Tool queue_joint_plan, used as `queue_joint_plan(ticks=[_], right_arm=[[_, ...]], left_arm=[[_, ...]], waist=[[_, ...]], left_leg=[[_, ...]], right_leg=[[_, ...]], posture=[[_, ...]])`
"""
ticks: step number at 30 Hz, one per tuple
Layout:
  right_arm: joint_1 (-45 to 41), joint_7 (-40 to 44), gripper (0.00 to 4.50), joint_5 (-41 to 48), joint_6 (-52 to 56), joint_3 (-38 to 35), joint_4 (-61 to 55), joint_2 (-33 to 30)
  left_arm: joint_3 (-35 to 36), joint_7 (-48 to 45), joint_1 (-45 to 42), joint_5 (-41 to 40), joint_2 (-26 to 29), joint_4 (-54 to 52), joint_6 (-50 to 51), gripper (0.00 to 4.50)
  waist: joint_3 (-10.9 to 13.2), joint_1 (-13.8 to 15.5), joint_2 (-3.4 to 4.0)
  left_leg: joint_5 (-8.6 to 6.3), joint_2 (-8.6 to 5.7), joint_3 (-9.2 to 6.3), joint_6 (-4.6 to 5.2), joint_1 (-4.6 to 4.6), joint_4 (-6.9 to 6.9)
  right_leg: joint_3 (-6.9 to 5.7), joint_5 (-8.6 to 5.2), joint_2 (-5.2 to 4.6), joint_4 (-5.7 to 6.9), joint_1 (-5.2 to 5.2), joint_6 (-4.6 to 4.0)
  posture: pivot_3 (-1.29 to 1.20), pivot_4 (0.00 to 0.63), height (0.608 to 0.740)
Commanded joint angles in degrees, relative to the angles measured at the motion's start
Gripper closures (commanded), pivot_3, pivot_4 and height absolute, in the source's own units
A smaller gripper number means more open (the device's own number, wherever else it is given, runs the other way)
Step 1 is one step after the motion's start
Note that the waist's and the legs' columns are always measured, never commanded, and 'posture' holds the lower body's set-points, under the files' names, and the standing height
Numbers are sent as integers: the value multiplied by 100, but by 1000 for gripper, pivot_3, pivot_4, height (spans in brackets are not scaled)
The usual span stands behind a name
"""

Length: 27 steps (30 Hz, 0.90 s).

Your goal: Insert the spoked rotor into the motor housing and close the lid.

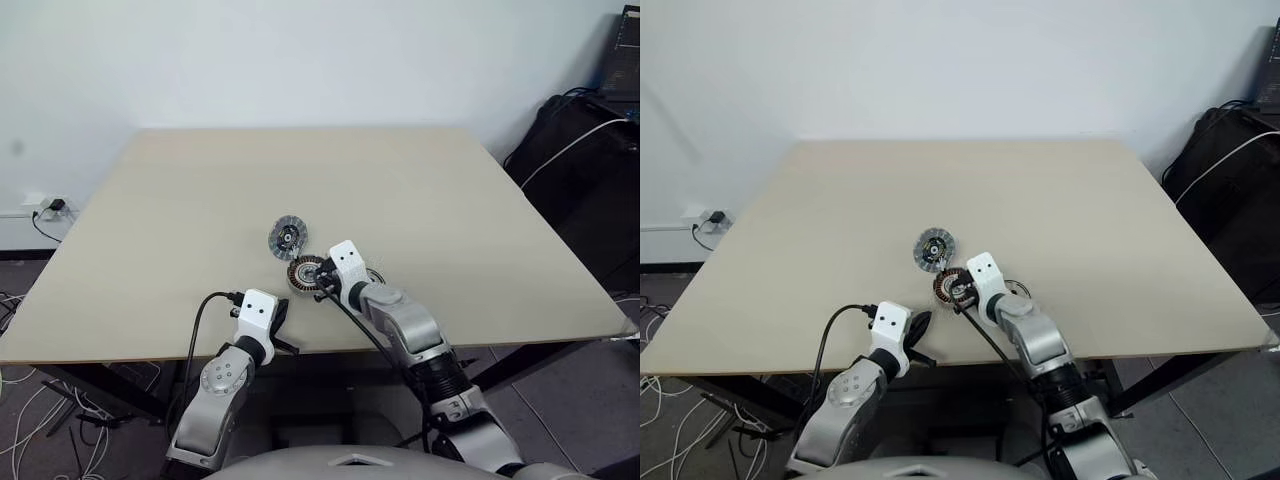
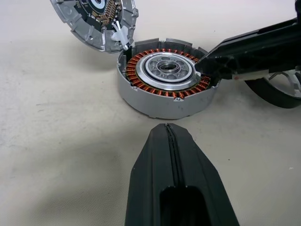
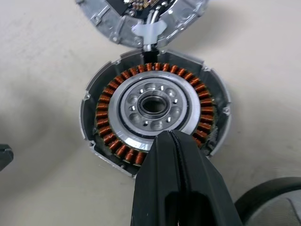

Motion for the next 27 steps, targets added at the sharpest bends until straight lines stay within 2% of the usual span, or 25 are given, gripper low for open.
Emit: queue_joint_plan(ticks=[1, 14, 19, 23, 27], right_arm=[[-166, -115, 4466, 52, -248, -149, -260, 126], [-744, -532, 4466, -127, -1272, -193, 869, 510], [-561, -159, 4466, -144, -1084, 59, 1173, 393], [-233, 220, 4466, -194, -706, 335, 977, 128], [-167, 127, 4466, -173, -728, 180, 758, 70]], left_arm=[[-17, -33, -106, -8, 0, -6, -6, 4500], [7, 16, -25, -14, -5, -71, 8, 4500], [32, 31, 17, -22, -8, -97, 5, 4500], [52, 42, 44, -26, -12, -108, 15, 4500], [58, 22, 59, -28, -6, -86, 15, 4500]], waist=[[0, 0, 0], [2, -2, 2], [3, -5, 3], [-3, -5, 8], [-11, -2, 4]], left_leg=[[0, 0, 0, 0, 0, 0], [0, 0, 0, 0, -2, 0], [0, 0, 1, 0, -2, -2], [-1, 0, 0, 1, 1, -2], [-1, 0, -1, 1, 8, -2]], right_leg=[[0, 0, 0, 0, 0, 0], [1, 11, 1, -1, 0, -18], [1, 15, 1, -2, 0, -25], [1, 15, 1, -2, 2, -25], [0, 0, 0, -1, 9, 0]], posture=[[0, 0, 740], [0, 0, 740], [0, 0, 740], [0, 0, 740], [0, 0, 740]])
